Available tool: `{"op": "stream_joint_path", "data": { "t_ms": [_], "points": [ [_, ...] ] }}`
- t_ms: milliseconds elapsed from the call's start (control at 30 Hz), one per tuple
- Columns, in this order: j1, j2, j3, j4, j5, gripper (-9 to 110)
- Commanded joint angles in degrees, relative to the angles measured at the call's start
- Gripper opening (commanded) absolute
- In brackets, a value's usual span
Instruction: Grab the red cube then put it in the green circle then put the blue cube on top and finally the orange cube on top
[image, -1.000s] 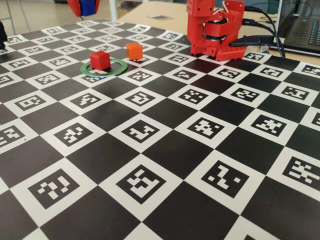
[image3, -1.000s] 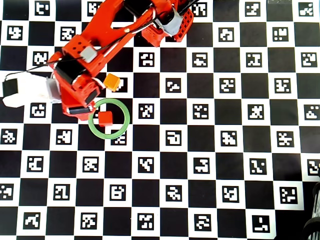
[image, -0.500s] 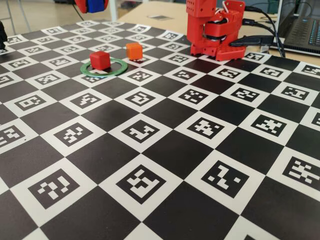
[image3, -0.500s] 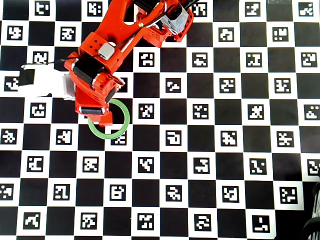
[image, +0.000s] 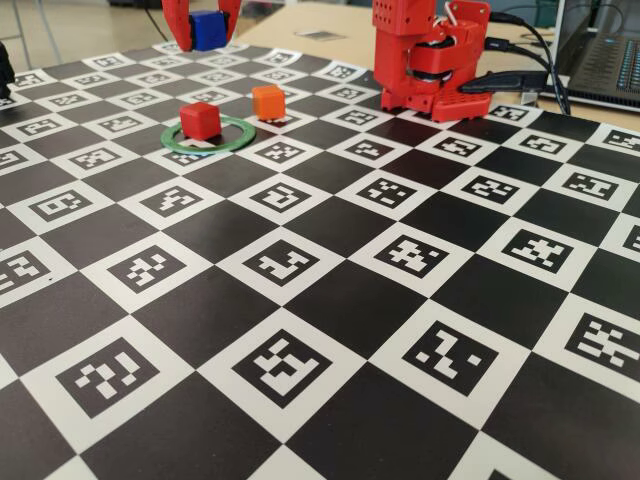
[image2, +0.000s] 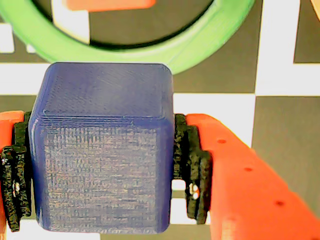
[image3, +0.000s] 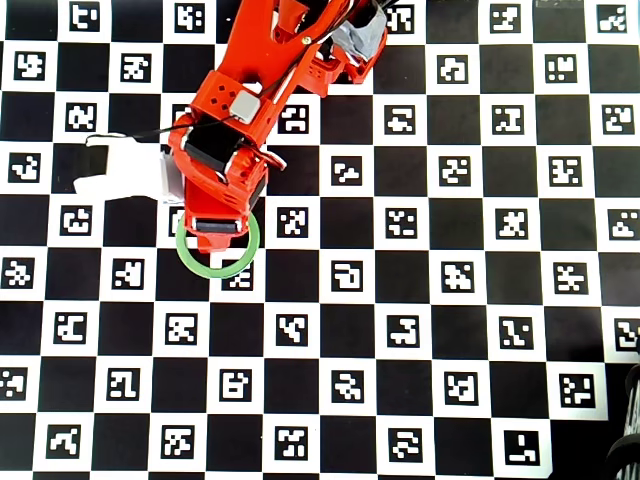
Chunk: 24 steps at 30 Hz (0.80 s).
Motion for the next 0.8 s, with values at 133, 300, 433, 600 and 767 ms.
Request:
{"op": "stream_joint_path", "data": {
  "t_ms": [133, 300, 433, 600, 767],
  "points": [
    [0.35, 2.9, 1.67, -5.19, -3.25, 10],
    [1.49, 0.44, 2.02, -7.47, -4.39, 10],
    [1.85, -0.53, 2.11, -8.53, -5.27, 10],
    [1.85, -1.49, 2.99, -9.84, -5.8, 10],
    [1.85, -2.11, 4.75, -11.43, -6.5, 10]
  ]
}}
